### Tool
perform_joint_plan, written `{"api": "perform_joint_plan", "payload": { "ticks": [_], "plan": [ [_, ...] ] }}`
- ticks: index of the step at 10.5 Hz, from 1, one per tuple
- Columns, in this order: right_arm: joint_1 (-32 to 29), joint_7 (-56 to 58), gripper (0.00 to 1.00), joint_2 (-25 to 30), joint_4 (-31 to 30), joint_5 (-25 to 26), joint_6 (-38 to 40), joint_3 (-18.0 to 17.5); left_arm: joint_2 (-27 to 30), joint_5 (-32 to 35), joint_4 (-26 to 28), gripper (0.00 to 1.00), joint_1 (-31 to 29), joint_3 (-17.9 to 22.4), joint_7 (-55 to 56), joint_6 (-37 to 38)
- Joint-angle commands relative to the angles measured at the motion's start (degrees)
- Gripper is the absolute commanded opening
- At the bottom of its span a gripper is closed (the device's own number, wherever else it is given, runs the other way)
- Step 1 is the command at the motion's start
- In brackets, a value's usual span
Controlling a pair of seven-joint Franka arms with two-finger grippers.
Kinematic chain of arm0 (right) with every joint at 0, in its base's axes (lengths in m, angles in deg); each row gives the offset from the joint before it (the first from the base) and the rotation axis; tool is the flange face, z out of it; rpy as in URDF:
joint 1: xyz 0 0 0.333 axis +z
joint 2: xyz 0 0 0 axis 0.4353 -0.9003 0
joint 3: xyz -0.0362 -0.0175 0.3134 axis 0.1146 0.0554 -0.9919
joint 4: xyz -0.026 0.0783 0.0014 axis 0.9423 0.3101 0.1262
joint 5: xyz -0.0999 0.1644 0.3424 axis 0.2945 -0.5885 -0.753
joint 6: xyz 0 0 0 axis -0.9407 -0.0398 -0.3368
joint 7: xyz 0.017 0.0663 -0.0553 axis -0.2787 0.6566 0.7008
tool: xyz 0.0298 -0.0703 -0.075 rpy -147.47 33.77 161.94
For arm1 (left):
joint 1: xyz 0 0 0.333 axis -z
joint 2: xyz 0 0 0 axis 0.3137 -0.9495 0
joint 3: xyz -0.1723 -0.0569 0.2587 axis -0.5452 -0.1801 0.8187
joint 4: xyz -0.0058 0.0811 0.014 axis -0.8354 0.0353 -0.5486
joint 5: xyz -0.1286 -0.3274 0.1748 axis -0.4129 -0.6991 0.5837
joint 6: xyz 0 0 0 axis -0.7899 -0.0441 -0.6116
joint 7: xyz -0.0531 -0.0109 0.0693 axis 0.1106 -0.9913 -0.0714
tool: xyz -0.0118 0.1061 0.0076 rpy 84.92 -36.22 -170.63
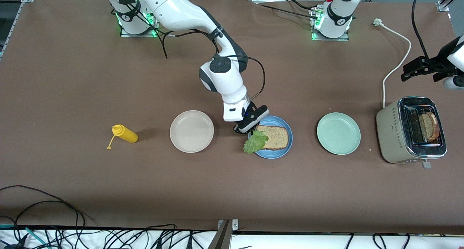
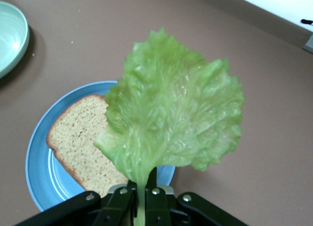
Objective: Make sandwich in blue plate with both arms
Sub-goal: 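Lower the lettuce onto the bread and open the right gripper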
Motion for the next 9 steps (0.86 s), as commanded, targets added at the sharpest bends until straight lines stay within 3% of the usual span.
{"api": "perform_joint_plan", "payload": {
  "ticks": [1, 9],
  "plan": [
    [1.9, -0.4, 0.00, -3.0, 2.2, 2.8, -1.6, 0.6, -0.6, 1.1, -1.6, 1.00, -1.0, -0.2, 0.6, 1.3],
    [2.9, -0.4, 0.00, -7.9, 3.4, 4.6, -9.5, 1.2, -0.7, 1.1, -1.6, 1.00, -1.0, -0.2, 0.6, 1.3]
  ]
}}
